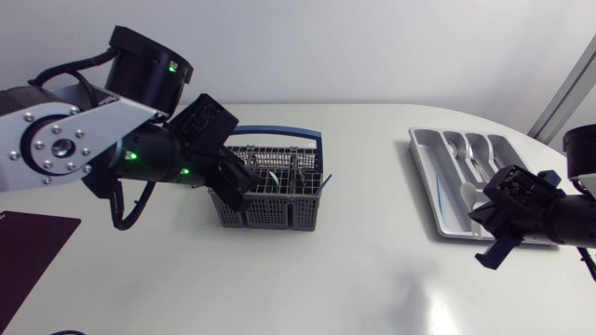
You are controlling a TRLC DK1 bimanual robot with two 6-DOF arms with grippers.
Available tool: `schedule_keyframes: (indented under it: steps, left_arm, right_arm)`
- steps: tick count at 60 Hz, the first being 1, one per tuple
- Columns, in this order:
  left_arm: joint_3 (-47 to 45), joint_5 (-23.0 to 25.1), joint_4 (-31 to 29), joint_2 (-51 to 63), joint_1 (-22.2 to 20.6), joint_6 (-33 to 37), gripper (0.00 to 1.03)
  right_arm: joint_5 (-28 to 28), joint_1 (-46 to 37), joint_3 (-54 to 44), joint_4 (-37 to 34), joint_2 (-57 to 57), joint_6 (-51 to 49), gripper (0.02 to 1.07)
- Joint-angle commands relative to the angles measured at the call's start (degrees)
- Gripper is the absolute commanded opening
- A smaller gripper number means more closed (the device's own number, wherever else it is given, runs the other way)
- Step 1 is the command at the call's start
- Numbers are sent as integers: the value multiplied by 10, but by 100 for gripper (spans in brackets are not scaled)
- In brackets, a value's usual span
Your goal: Transfer all utensils from the basket to the drawer tray.
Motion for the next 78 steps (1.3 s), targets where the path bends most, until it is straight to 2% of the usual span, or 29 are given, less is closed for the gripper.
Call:
schedule_keyframes:
  steps: [1,19,26,47,58,78]
  left_arm:
    - [-13,-14,12,14,-9,11,59]
    - [-14,-40,12,24,-17,7,59]
    - [-15,-50,12,25,-16,8,59]
    - [-19,-68,12,24,-20,9,59]
    - [-24,-68,12,22,-19,10,59]
    - [-31,-68,7,18,-22,13,59]
  right_arm:
    - [-7,-62,-23,37,41,-77,8]
    - [10,-195,-6,202,194,-165,8]
    - [17,-222,18,234,252,-183,8]
    - [77,-236,12,367,331,-230,8]
    - [81,-243,-24,450,344,-298,8]
    - [32,-285,-43,457,341,-425,8]
